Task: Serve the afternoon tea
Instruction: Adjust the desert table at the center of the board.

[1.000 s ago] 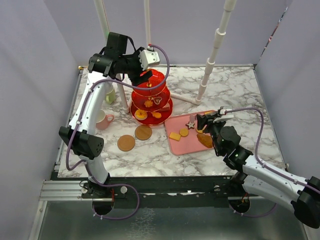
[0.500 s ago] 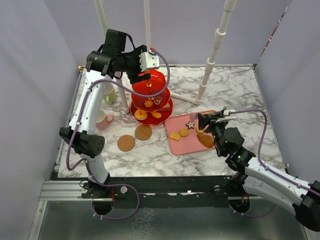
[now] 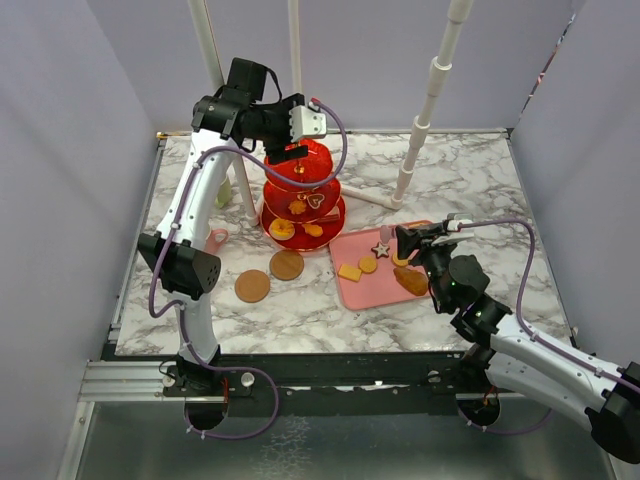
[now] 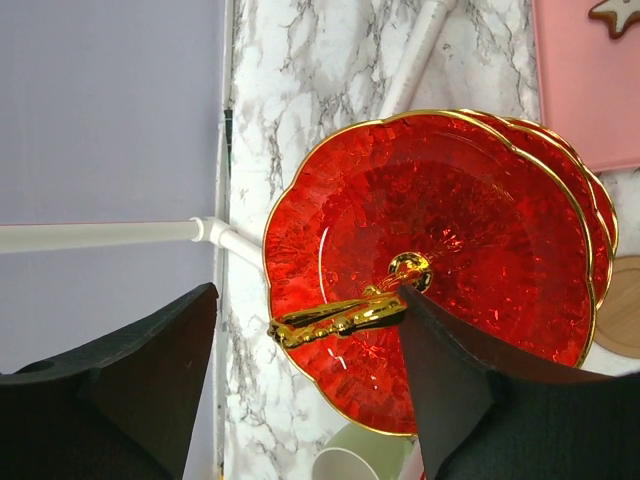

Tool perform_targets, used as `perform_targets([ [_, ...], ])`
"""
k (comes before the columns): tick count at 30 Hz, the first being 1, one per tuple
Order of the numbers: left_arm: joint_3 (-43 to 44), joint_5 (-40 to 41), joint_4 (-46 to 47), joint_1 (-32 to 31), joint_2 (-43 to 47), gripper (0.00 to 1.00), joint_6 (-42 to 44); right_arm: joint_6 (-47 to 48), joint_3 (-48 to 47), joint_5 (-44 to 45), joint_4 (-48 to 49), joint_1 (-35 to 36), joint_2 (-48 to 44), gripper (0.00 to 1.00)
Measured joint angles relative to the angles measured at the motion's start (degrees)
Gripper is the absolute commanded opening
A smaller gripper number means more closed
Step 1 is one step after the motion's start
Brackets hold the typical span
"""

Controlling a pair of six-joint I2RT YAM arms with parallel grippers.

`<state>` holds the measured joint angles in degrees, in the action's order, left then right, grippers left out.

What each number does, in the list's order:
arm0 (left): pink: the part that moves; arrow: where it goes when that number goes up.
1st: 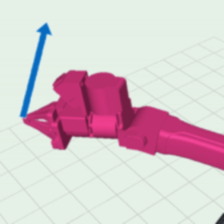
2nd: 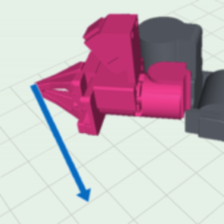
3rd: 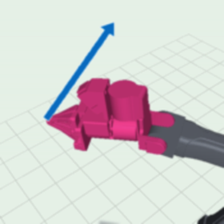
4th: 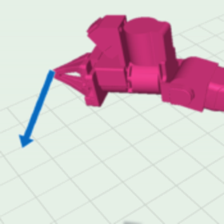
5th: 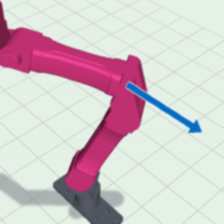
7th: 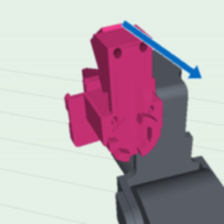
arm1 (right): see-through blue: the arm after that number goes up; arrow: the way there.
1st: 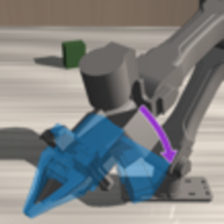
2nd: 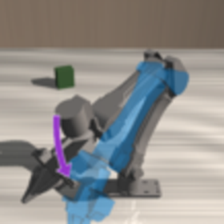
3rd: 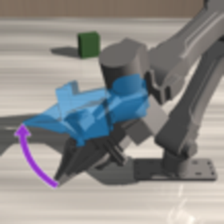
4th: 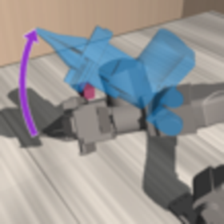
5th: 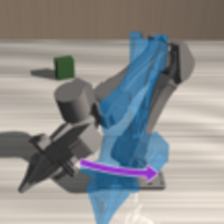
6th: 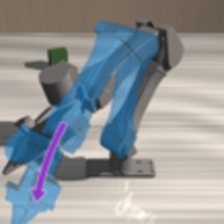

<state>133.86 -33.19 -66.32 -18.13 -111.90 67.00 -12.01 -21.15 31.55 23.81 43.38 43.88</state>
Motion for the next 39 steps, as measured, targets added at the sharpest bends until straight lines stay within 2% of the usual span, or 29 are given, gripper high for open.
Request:
perform_targets([
  [10, 1.42, -0.11, -0.02, -1.11, -0.02, 0.55, -1.33, 0.04, 0.00, -0.11, 0.02, 0.00, 0.70, 0.56],
  [12, 1.42, -0.13, -0.02, -1.25, -0.02, 0.46, -1.88, 0.07, 0.00, -0.13, 0.02, 0.00, 0.94, 0.56],
  [15, 1.42, -0.04, 0.00, -1.29, -0.02, 0.27, -2.89, 0.07, 0.00, -0.15, 0.00, 0.00, 1.18, 0.56],
  [17, 1.42, 0.15, 0.00, -1.29, -0.02, 0.21, -3.37, 0.09, 0.00, -0.13, 0.02, 0.00, 1.18, 0.56],
  [26, -1.95, 1.22, 4.92, -1.38, 1.27, 0.16, -9.01, 0.26, -0.02, -0.15, 0.07, 0.00, 2.10, 0.56],
  [30, -5.97, 4.83, 8.85, -2.78, 3.58, 0.12, -14.62, 0.70, -0.07, -0.13, 0.11, 0.00, 2.89, 0.56],
  [39, -14.95, 23.91, 18.73, -12.04, 8.31, 0.09, -28.57, 1.73, -0.33, -0.13, 0.22, 0.00, 4.59, 0.56],
])
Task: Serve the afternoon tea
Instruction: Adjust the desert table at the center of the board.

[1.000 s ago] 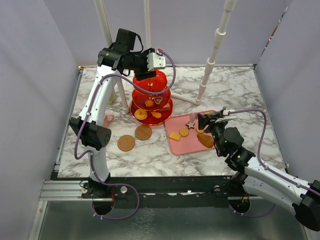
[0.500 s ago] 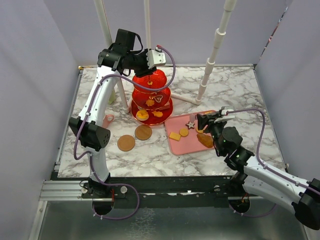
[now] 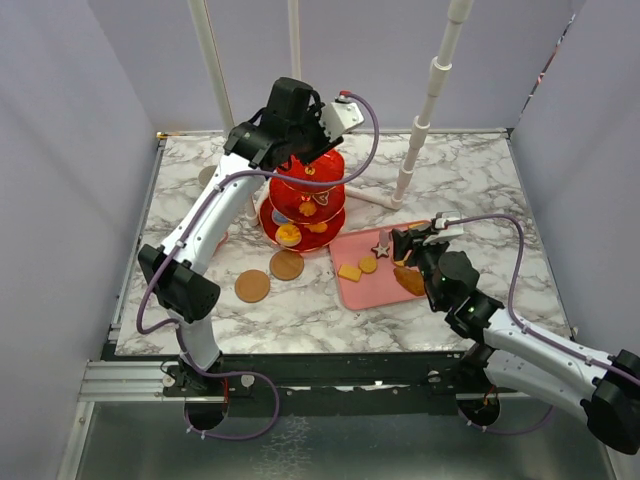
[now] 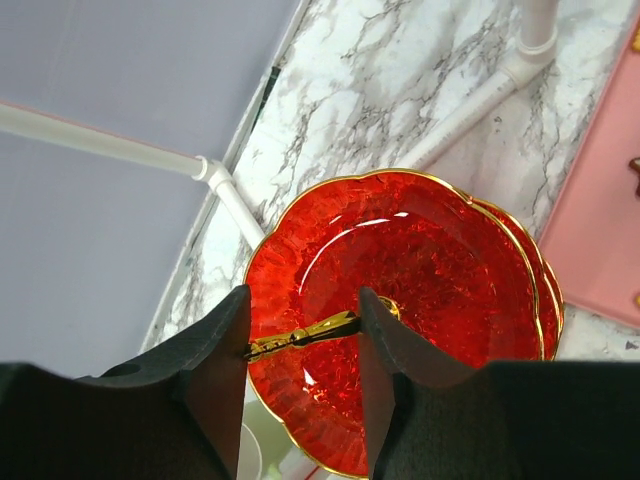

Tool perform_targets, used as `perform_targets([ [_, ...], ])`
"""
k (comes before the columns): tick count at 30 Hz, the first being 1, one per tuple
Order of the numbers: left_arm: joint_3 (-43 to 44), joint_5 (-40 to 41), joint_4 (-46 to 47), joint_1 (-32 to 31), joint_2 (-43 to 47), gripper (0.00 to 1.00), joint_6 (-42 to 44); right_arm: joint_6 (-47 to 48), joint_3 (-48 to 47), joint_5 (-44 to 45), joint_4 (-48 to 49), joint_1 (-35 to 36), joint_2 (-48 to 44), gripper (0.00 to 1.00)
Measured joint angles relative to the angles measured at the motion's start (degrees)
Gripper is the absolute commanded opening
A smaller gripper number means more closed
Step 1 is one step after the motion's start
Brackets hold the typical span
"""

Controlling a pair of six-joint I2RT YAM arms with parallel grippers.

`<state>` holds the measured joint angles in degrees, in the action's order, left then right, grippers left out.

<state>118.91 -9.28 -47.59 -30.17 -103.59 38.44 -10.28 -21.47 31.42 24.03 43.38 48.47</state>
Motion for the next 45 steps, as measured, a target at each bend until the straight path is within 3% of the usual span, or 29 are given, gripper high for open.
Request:
perform_targets([
  [8, -2.16, 13.40, 3.85, -1.88, 1.18, 0.08, -12.98, 0.92, 0.00, 0.00, 1.38, 0.00, 1.81, 0.56],
  [14, -8.68, 16.63, 8.39, -1.84, 5.35, 0.09, -19.71, 1.40, 0.00, 0.00, 2.73, 0.00, 3.21, 0.56],
  [20, -12.00, 16.70, 10.95, -2.08, 7.41, 0.28, -24.70, 2.21, 0.50, 0.02, 7.15, 0.00, 6.95, 0.56],
  [34, -12.98, 19.43, 11.50, -2.23, 8.07, 0.32, -26.29, 3.48, 1.51, -0.48, 18.56, -0.37, 20.17, 0.56],
  [45, -11.08, 21.31, 9.55, -4.24, 7.67, 0.41, -25.51, 3.19, 1.97, -0.66, 22.34, -1.11, 24.44, 0.57],
])
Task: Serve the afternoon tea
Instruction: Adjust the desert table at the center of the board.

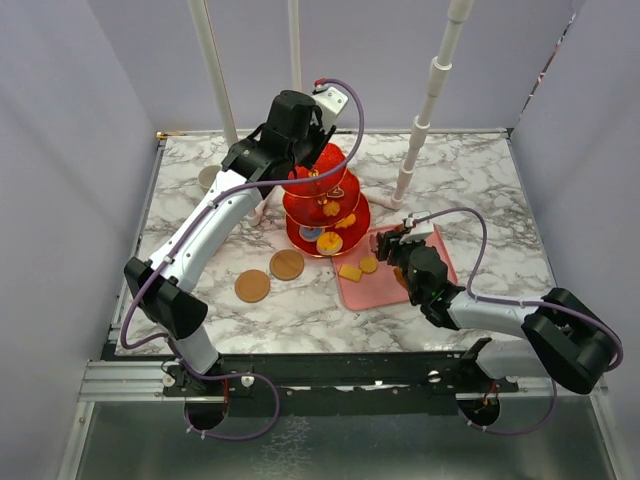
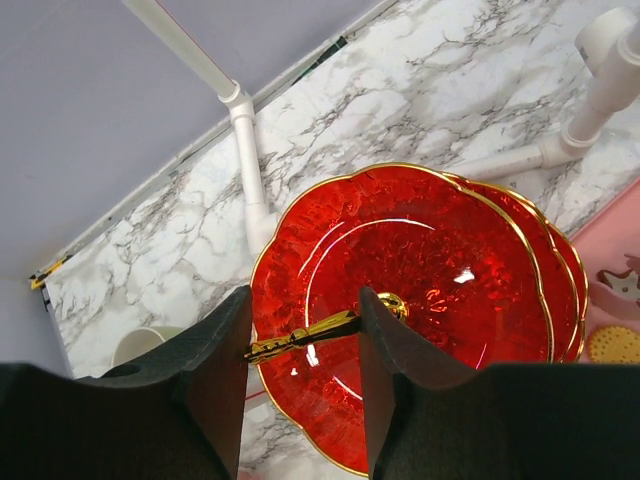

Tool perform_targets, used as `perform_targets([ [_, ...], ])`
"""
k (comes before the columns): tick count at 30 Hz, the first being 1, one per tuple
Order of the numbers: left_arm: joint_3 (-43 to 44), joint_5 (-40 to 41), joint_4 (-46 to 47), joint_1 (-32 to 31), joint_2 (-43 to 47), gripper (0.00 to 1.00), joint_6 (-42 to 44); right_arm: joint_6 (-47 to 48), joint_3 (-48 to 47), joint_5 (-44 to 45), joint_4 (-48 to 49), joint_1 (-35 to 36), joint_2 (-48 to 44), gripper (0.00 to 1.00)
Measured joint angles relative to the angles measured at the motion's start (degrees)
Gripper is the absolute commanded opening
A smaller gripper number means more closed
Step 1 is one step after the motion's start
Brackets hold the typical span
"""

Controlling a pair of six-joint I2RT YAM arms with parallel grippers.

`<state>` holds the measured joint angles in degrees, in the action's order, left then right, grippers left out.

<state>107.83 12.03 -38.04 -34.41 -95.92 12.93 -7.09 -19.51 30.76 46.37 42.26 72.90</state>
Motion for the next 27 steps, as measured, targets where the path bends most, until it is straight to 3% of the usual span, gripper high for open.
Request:
perform_targets([
  [2, 1.27, 0.33, -1.22, -0.68, -0.46, 0.51, 0.17, -0.22, 0.00, -0.02, 0.42, -0.02, 1.05, 0.57],
  [4, 2.16, 0.50, -1.55, -1.27, -0.92, 0.68, 0.26, -0.39, 0.00, 0.00, 0.46, -0.13, 1.70, 0.57],
  [9, 4.02, 1.11, -0.44, -2.10, -1.16, 0.79, 0.55, -0.92, 0.09, 0.02, 0.24, -0.28, 1.18, 0.57],
  [17, 4.46, 1.27, 0.31, -2.05, -1.16, 0.86, 1.51, -3.02, 2.60, 0.13, -2.62, -0.35, -6.27, 0.57],
  [27, 3.67, -3.91, 0.72, -1.90, -1.16, 0.84, 1.01, -3.98, 3.63, 0.52, -6.36, -0.35, -12.17, 0.57],
])
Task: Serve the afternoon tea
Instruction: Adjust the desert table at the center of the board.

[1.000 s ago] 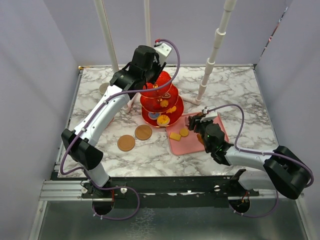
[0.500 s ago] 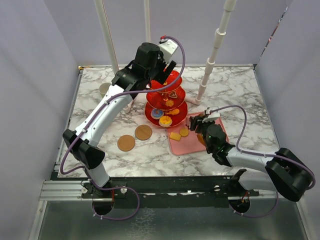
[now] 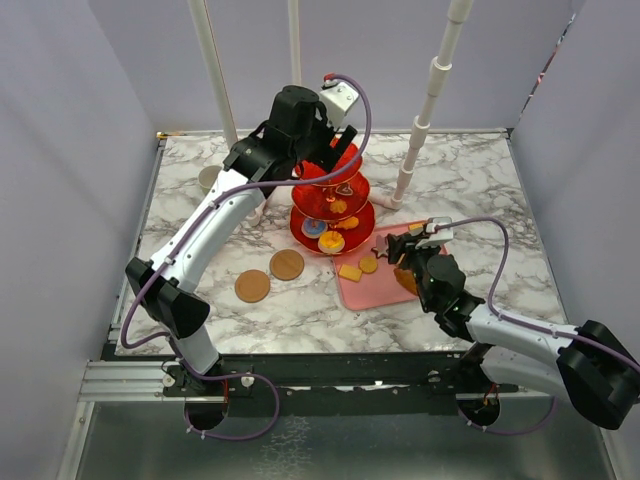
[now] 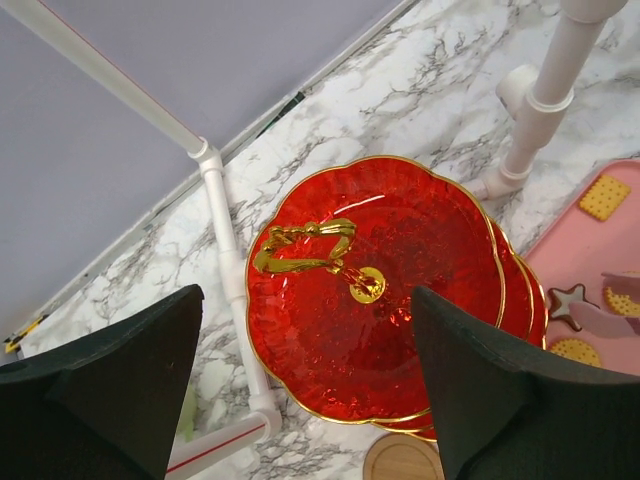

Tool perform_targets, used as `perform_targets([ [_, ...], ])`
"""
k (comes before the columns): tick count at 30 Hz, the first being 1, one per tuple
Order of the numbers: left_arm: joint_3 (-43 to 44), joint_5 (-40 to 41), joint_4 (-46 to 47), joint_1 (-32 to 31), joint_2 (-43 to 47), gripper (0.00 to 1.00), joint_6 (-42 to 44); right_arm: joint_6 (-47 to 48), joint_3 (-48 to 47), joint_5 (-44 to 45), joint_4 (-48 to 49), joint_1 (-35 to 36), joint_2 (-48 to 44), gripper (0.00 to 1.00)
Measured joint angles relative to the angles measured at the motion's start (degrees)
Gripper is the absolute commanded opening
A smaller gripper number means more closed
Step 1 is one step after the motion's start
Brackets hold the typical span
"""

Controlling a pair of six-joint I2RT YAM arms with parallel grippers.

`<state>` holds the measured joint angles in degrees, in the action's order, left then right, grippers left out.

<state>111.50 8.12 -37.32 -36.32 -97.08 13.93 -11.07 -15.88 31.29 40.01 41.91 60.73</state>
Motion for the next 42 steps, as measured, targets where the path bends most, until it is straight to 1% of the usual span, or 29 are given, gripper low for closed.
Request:
perform_targets([
  [2, 0.15, -1.46, 0.00, 0.61, -0.07, 0.81, -0.09, -0.02, 0.00, 0.00, -0.50, 0.00, -0.90, 0.57],
  [7, 2.25, -5.77, 0.42, 3.98, -2.05, 0.67, -0.66, -0.07, 0.00, 0.15, -2.10, 0.00, -3.21, 0.57],
  [12, 2.60, -8.63, 0.61, 7.37, -3.67, 0.58, 0.24, -0.07, 0.00, 0.44, -3.19, 0.00, -4.63, 0.57],
  [15, 2.60, -9.81, 0.61, 8.00, -3.93, 0.56, 1.29, -0.11, 0.00, 0.46, -3.34, 0.00, -4.81, 0.56],
  [24, 2.62, -13.99, 1.27, 7.85, -4.17, 0.55, 1.99, -0.11, 0.00, 0.48, -3.89, 0.00, -4.85, 0.56],
  [28, 3.15, -14.78, 1.33, 7.80, -4.76, 0.52, 2.01, -0.11, 0.00, 0.52, -4.35, 0.00, -5.20, 0.56],
  [31, 3.17, -15.37, 1.66, 7.80, -5.20, 0.47, 2.23, -0.13, 0.00, 0.55, -4.81, 0.00, -5.70, 0.56],
  [36, 3.17, -15.65, 2.80, 7.80, -6.12, 0.33, 3.98, -0.66, 0.00, 0.57, -5.42, -0.02, -6.25, 0.54],
  [42, 1.95, -15.65, 6.23, 7.80, -6.21, 0.25, 7.39, -1.14, 0.00, 0.57, -6.32, -0.02, -6.54, 0.53],
])
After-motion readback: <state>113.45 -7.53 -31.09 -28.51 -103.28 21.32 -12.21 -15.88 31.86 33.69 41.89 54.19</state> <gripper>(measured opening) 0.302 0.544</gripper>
